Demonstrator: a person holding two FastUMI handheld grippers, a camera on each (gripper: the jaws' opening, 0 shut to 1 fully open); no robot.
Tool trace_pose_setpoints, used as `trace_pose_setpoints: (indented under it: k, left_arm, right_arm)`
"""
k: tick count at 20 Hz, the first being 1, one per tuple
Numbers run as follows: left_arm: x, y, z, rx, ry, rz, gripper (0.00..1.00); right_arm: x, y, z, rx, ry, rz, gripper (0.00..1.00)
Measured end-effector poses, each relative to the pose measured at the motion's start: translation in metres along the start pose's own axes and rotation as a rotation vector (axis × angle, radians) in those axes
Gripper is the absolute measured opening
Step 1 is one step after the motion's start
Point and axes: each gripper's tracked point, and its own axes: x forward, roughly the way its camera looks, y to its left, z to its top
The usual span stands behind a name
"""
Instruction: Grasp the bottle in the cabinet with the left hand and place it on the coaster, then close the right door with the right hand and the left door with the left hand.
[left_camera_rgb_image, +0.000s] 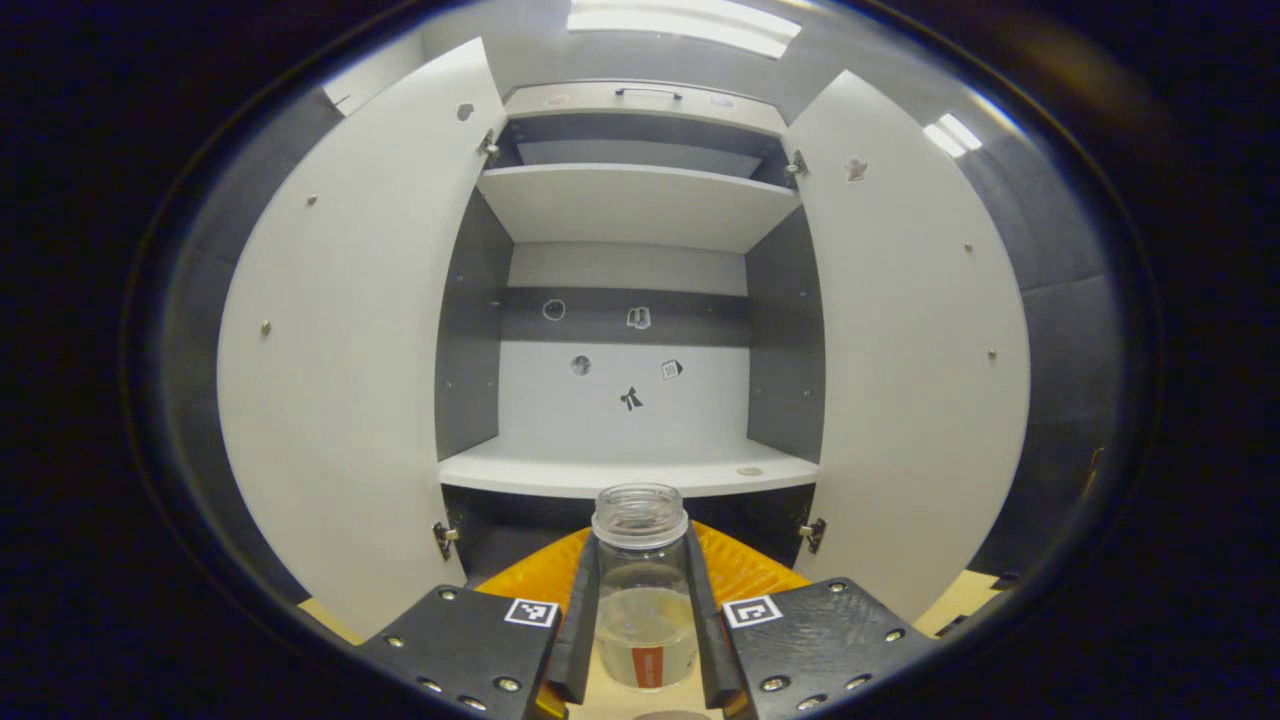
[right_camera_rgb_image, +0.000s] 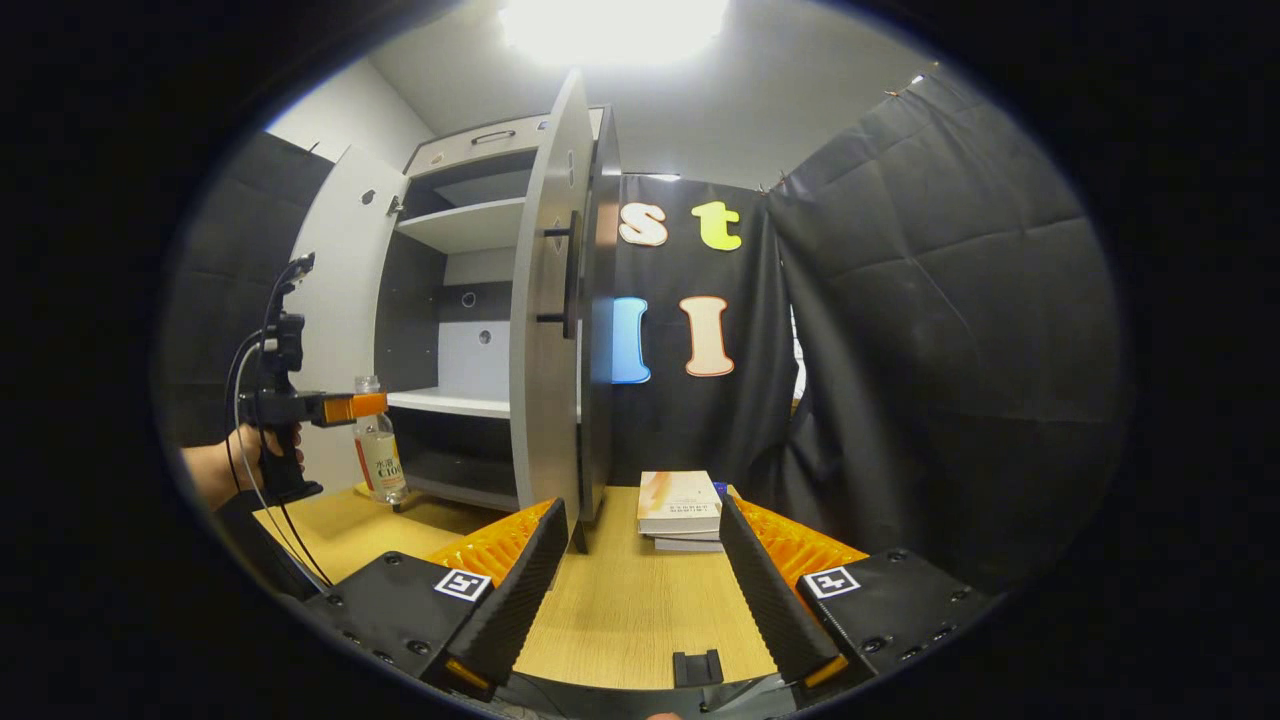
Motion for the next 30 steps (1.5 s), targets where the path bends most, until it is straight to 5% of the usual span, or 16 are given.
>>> trace_pose_setpoints:
  k: [22, 30]
  left_arm:
    - [-0.04, -0.015, -0.147, -0.063, 0.126, 0.027, 0.45]
    - [-0.045, -0.019, -0.18, -0.028, 0.159, 0.054, 0.46]
  right_arm:
    - [-0.012, -0.002, -0.029, -0.091, 0.078, 0.018, 0.93]
    - [-0.007, -0.001, -0.036, -0.108, 0.104, 0.035, 0.99]
